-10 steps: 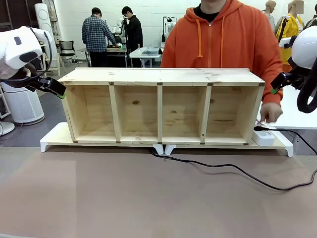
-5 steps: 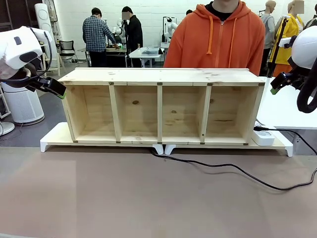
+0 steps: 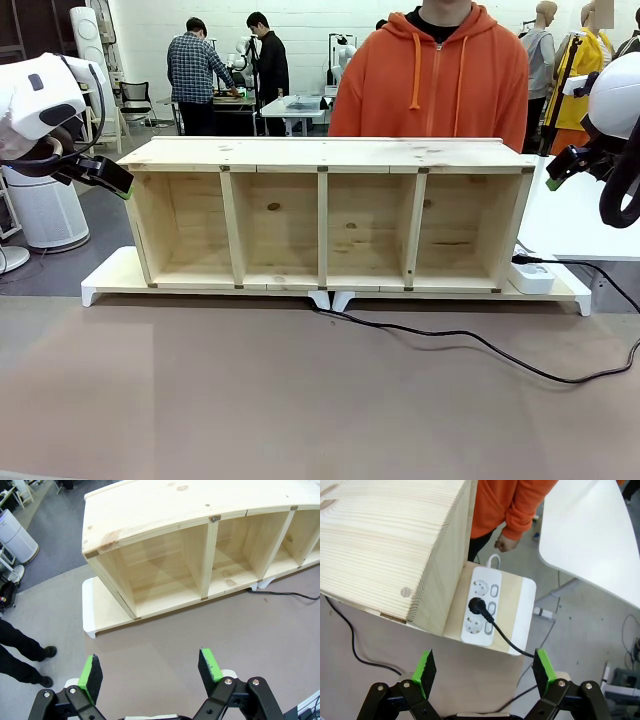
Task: Perform cable management.
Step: Release the Power Cable when the human grasps it.
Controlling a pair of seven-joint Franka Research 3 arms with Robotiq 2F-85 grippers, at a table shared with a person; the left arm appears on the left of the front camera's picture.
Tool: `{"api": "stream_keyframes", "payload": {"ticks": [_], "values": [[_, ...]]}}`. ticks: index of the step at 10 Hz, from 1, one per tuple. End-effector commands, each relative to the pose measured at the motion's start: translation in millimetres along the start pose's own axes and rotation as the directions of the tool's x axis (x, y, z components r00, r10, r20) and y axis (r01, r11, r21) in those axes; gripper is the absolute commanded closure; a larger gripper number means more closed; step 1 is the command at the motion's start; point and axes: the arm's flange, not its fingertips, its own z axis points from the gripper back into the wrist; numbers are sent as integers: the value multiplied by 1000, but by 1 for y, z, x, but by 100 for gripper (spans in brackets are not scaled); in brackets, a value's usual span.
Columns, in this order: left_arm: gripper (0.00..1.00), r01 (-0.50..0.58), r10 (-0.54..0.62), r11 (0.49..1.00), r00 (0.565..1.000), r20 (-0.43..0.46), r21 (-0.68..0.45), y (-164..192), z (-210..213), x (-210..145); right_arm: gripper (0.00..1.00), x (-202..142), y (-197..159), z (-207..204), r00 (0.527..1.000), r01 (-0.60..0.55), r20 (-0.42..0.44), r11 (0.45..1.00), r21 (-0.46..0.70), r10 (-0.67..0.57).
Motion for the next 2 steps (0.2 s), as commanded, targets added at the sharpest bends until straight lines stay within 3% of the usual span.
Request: {"api": "stream_keyframes", "payload": {"ticks": [1,2], "values": [[0,0,0,1000,1000,4,2,0,0,1,0,-1,-1,0,1000,3,0,1000,2,-3],[0,0,0,1000,1000,4,2,0,0,1,0,-1,-1,0,1000,3,0,1000,2,-3]]}}
